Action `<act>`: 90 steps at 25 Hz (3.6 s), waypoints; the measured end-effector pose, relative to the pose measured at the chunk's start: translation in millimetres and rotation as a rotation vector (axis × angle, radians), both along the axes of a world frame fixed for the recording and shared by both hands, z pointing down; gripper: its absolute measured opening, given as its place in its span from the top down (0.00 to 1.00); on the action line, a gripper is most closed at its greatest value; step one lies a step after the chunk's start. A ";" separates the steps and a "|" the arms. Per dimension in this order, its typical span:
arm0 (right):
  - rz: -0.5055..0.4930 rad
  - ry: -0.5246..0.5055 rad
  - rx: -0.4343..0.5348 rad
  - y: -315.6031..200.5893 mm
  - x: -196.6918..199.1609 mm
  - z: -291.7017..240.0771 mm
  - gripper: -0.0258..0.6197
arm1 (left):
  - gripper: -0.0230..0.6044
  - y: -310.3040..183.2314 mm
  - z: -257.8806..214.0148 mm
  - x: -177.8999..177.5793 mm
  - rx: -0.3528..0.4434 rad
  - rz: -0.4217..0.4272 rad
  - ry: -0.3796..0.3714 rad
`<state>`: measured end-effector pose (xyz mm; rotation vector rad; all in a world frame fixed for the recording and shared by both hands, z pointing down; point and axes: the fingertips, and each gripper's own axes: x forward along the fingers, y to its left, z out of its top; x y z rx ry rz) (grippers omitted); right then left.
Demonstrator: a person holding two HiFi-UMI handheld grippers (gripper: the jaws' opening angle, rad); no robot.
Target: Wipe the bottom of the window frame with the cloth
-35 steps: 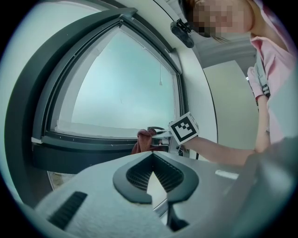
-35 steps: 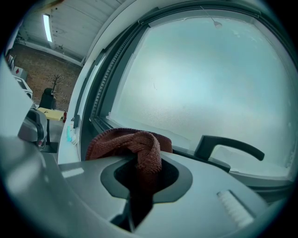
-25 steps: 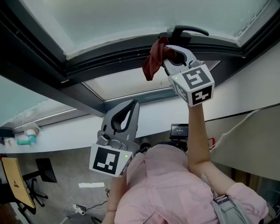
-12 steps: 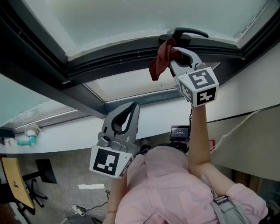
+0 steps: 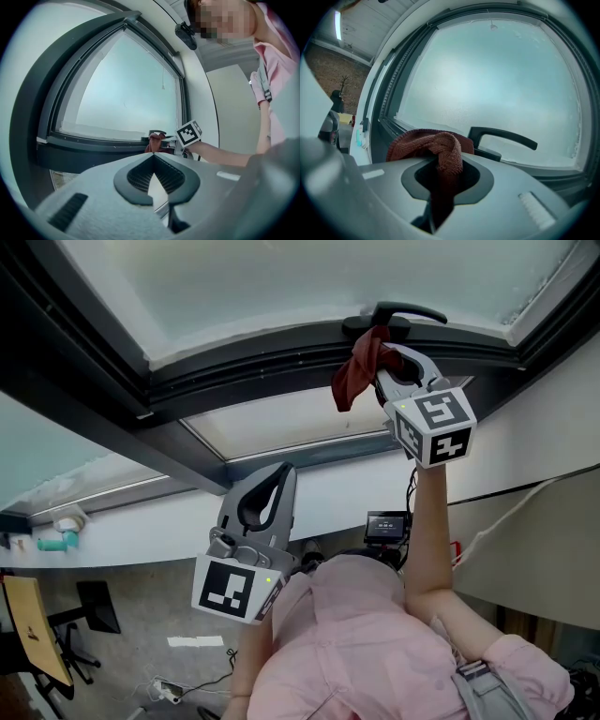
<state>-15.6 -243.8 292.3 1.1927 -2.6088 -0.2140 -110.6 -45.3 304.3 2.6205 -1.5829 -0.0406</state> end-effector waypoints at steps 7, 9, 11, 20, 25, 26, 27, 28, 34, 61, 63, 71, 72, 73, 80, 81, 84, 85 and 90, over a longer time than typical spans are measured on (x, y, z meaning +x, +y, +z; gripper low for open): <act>0.034 -0.016 0.003 -3.6 13.3 0.4 0.87 | 0.97 4.6 1.0 -3.0 0.002 -0.015 -0.002; 0.045 -0.021 0.004 -5.2 17.5 0.7 0.87 | 0.97 5.8 2.1 -3.6 0.000 -0.018 -0.001; 0.057 -0.023 0.004 -6.7 21.6 0.8 0.87 | 0.97 7.0 2.4 -4.5 0.000 -0.021 0.001; 0.108 -0.044 0.013 -10.7 36.1 0.1 0.87 | 0.97 16.1 6.8 -9.8 -0.015 -0.048 0.001; 0.216 0.003 0.186 2.0 36.6 -6.0 0.87 | 0.97 27.1 17.7 -11.1 -0.044 -0.074 -0.001; 0.224 -0.021 0.209 9.1 33.9 -6.7 0.87 | 0.97 27.9 17.1 -10.9 -0.038 -0.081 0.014; 0.212 -0.058 0.218 17.0 28.2 -6.4 0.87 | 0.97 27.7 15.2 -11.4 -0.025 -0.089 0.031; 0.184 -0.094 0.217 25.4 19.1 -4.9 0.87 | 0.97 27.3 13.8 -12.3 -0.014 -0.094 0.042; -0.052 -0.113 0.167 75.8 -73.1 15.5 0.87 | 0.97 31.9 20.9 -11.3 -0.001 -0.027 -0.032; -0.297 -0.084 0.035 133.4 -330.2 58.8 0.87 | 0.97 83.4 17.5 -162.3 0.014 0.018 -0.210; -0.287 -0.083 0.038 127.8 -335.5 58.4 0.87 | 0.97 80.8 10.4 -169.7 0.033 -0.023 -0.117; -0.245 -0.094 0.088 120.4 -353.4 55.2 0.87 | 0.97 76.2 7.4 -180.9 0.033 -0.046 -0.052; -0.240 -0.089 0.101 121.2 -356.9 55.3 0.87 | 0.97 75.1 7.6 -181.6 0.032 -0.045 -0.050; -0.238 -0.083 0.112 121.9 -359.6 55.5 0.87 | 0.97 74.0 7.6 -181.8 0.032 -0.044 -0.049; -0.263 -0.049 0.127 122.1 -360.6 56.9 0.88 | 0.97 71.3 7.4 -177.3 0.033 -0.024 -0.044; -0.264 -0.045 0.127 121.9 -360.5 57.0 0.88 | 0.97 71.1 7.8 -176.7 0.032 -0.021 -0.046; -0.260 -0.018 0.138 121.0 -359.0 57.3 0.88 | 0.97 71.2 8.7 -176.4 0.029 -0.016 -0.041; -0.258 -0.013 0.136 120.8 -358.5 57.5 0.88 | 0.97 71.4 8.6 -176.5 0.028 -0.016 -0.034; -0.258 -0.003 0.124 120.0 -355.2 56.8 0.88 | 0.97 71.0 5.8 -173.6 0.043 -0.005 -0.011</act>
